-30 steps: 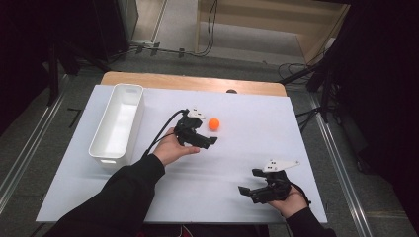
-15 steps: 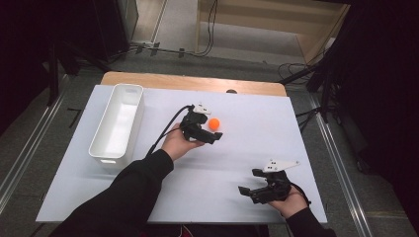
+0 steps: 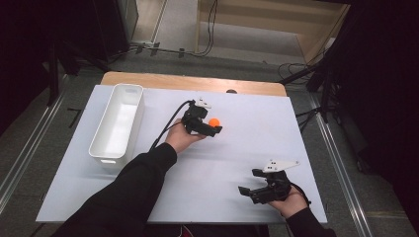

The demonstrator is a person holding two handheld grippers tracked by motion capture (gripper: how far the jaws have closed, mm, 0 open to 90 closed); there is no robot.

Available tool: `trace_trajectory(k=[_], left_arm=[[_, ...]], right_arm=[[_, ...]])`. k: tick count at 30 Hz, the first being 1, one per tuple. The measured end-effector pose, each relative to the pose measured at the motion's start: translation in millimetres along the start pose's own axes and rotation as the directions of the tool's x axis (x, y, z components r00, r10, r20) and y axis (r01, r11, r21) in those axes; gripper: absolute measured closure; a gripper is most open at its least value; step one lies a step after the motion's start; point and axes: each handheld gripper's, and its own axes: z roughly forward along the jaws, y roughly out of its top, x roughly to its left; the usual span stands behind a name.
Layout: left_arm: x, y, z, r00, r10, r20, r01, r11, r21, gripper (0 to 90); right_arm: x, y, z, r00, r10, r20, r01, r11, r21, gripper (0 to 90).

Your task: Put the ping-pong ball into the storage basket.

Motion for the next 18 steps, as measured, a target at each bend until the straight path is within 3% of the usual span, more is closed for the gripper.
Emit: trace_trajectory(k=[8, 14, 18], left_arm=[[3.5, 4.2, 11.6, 0.9999, 0.0, -0.014, 0.0, 0.9997, 0.025, 13.7], [7.9, 5.3, 19.5, 0.9994, -0.013, -0.033, 0.013, 0.9999, 0.005, 13.8], [7.9, 1.8, 26.0, 0.9992, 0.001, -0.041, -0.001, 1.0, 0.002, 13.7]], right_arm=[[0.4, 0.1, -0.1, 1.0, -0.002, 0.003, 0.002, 1.0, -0.001, 9.5], [0.5, 0.1, -0.5, 1.0, 0.0, 0.004, 0.0, 1.0, -0.003, 9.5], [0.3, 0.2, -0.2, 1.0, -0.002, 0.001, 0.002, 1.0, -0.001, 9.5]])
